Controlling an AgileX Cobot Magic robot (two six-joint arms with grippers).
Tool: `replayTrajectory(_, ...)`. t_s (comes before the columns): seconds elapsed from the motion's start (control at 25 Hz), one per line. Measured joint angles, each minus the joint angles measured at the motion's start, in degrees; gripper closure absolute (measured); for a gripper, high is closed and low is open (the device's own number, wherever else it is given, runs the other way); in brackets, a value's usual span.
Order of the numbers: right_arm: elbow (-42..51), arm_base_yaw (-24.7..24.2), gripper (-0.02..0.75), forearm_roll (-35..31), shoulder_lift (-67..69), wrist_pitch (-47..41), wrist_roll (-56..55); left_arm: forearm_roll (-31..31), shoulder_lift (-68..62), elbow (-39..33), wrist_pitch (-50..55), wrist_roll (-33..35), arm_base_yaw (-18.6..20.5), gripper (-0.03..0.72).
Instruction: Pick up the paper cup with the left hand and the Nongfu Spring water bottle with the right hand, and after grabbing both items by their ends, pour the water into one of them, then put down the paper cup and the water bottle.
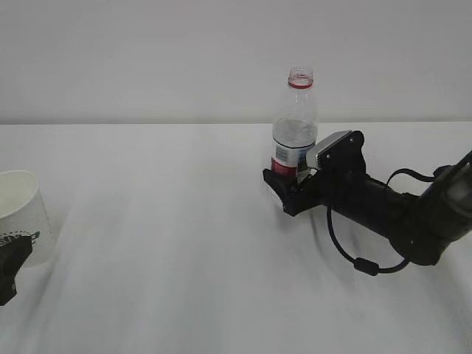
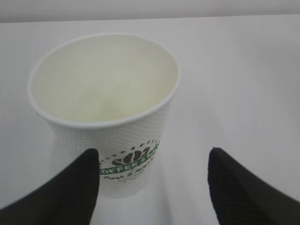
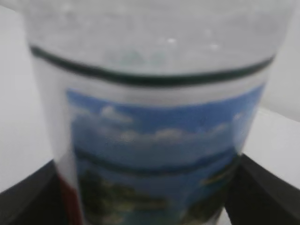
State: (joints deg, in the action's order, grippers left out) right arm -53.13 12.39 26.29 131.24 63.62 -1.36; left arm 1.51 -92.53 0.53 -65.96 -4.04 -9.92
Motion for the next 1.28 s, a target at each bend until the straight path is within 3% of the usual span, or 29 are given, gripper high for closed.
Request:
replayTrajectory(0.12, -1.49, 0.00, 0.092, 0.34, 0.11, -0.92, -0.07, 0.00, 0.00, 0.00, 0.00, 0.00, 0.00, 0.160)
replayTrajectory(0.36, -2.10, 0.07, 0.207, 2.45, 0.20, -1.44, -0.07, 0.09, 0.00, 0.00, 0.00, 0.00, 0.00, 0.160)
replayTrajectory(0.6, -2.10, 0.07, 0.274, 4.49, 0.24, -0.75, -0.13, 0.09, 0.00, 0.00, 0.00, 0.04, 0.00, 0.176)
replayTrajectory(1.28, 2.87, 0.07, 0.286, 4.60, 0.01, 4.14, -2.49, 0.09, 0.00, 0.00, 0.00, 2.29, 0.00, 0.183)
